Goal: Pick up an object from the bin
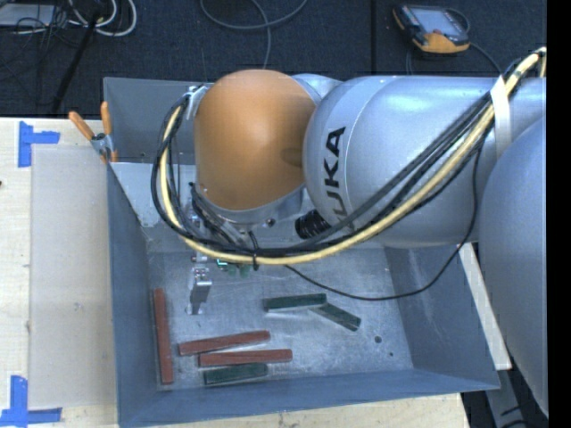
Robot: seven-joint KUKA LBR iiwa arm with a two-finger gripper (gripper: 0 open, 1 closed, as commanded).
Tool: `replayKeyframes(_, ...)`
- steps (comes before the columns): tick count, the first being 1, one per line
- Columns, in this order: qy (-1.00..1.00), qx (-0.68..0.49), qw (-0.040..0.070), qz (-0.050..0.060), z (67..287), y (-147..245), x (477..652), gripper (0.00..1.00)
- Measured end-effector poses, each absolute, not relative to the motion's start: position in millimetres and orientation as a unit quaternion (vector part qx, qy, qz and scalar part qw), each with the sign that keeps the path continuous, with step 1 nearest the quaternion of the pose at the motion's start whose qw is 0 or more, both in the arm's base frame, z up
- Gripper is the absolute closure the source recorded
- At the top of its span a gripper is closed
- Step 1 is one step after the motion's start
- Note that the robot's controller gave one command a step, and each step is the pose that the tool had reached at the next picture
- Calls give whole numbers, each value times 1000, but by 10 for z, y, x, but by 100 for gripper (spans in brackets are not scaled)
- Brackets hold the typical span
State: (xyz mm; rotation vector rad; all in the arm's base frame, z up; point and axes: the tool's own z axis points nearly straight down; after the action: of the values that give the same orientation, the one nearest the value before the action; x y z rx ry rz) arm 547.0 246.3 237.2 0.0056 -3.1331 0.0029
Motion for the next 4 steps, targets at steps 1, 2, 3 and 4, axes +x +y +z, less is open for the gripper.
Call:
replayKeyframes(1,-1000,0,1,0,2419,2450,5489,0)
replayKeyframes(2,-1000,-31,-1,-1,1852,2169,5333,0)
replayKeyframes(3,-999,-54,0,0,1331,2144,5268,0)
replayKeyframes(4,-998,56,0,-4,788,1923,5136,100)
